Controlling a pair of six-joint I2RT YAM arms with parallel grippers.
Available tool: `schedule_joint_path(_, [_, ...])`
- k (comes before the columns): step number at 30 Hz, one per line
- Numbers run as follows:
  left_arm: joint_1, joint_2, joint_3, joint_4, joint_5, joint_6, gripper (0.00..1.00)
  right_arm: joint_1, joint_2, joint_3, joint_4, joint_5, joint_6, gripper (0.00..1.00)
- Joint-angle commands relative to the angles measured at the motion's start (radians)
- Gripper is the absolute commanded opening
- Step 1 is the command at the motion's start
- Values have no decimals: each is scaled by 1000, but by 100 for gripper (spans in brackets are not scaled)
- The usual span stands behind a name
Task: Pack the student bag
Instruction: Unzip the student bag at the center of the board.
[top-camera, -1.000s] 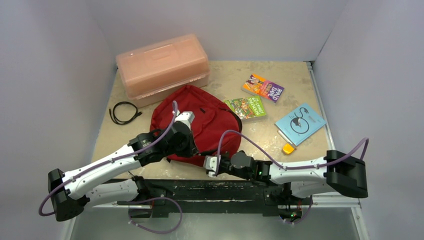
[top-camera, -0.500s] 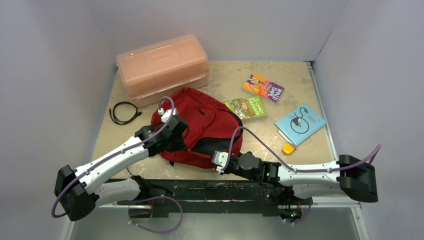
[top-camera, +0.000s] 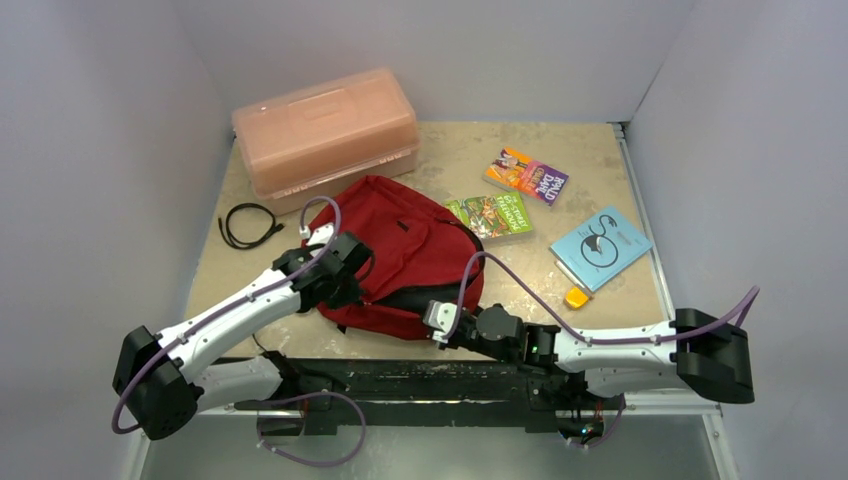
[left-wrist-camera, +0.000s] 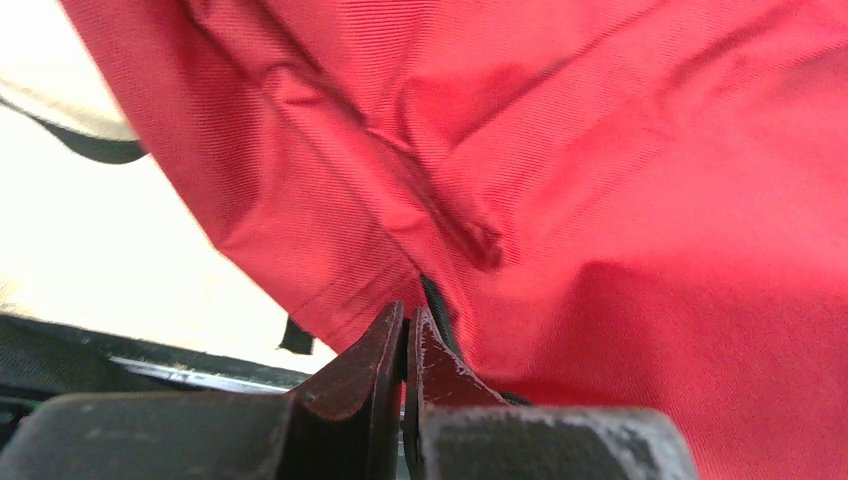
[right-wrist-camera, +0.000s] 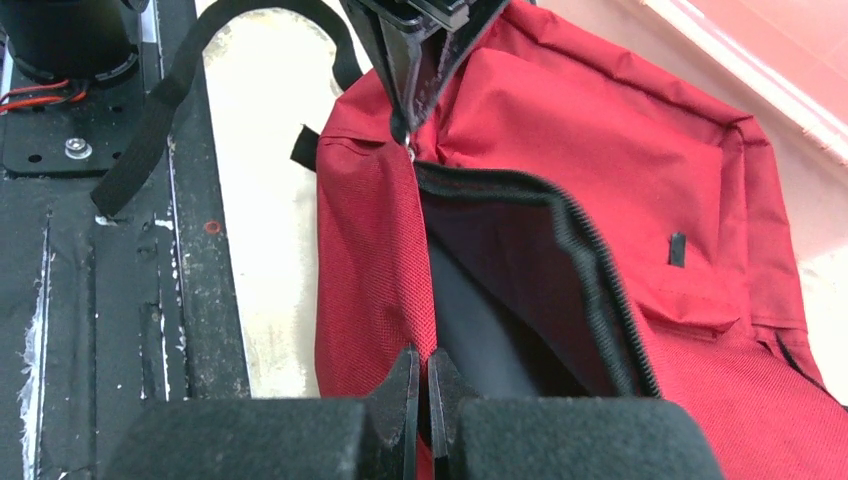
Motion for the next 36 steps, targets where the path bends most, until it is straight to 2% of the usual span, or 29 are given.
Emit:
schedule_joint_path(1, [58,-12,-51,-178,-204,-12,0,1,-13,-17,-12,8,32,0])
schedule_joint_path(8, [58,-41,-95,-150,-187,-55,0,1,-19,-23,-2,43,66,0])
schedule_joint_path(9, [58,-43,-88,-147,-176,-47,0,1,-21,-14,-15,39,64,5])
schedule_joint_path(10, [58,-49,-81,-137,-161,-31,0,1,-22,0,-28,30,65,16])
schedule_joint_path(12, [58,-75,-70,-107,-117,5,0,1,-38,27,-51,25,101,50])
schedule_joint_path(13, [58,-93,-64,-90,-91,26,1,1,-58,49,-66,35,149,78])
schedule_joint_path(14, [58,-112,-56,-75,-67,49,8,1,-80,80,-102,58,221,93])
schedule_joint_path(15, [58,-132,-49,-56,-44,75,16,0,-102,112,-137,93,273,98])
schedule_joint_path(17, [58,-181,-39,-3,16,156,40,-1,-149,168,-208,144,325,99])
schedule_joint_path(18, [58,-197,-33,8,35,169,49,-1,-175,193,-239,157,326,99])
schedule_joint_path(22, [58,-255,-32,66,98,223,71,-30,-269,240,-292,188,332,99])
schedule_joint_path(24, [58,-278,-37,91,116,241,77,-106,-290,251,-309,150,370,99])
schedule_joint_path(27, [58,-312,-42,114,152,268,82,-348,-268,289,-377,30,530,99])
schedule_joint_path(30, [58,-352,-58,176,220,321,88,-589,-191,331,-416,-101,633,99])
schedule_joint_path(34, [57,-385,-61,261,334,381,100,-813,-21,429,-492,-180,793,99])
schedule_joint_path(36, [56,-393,-55,299,393,406,100,-928,77,474,-508,-279,793,99])
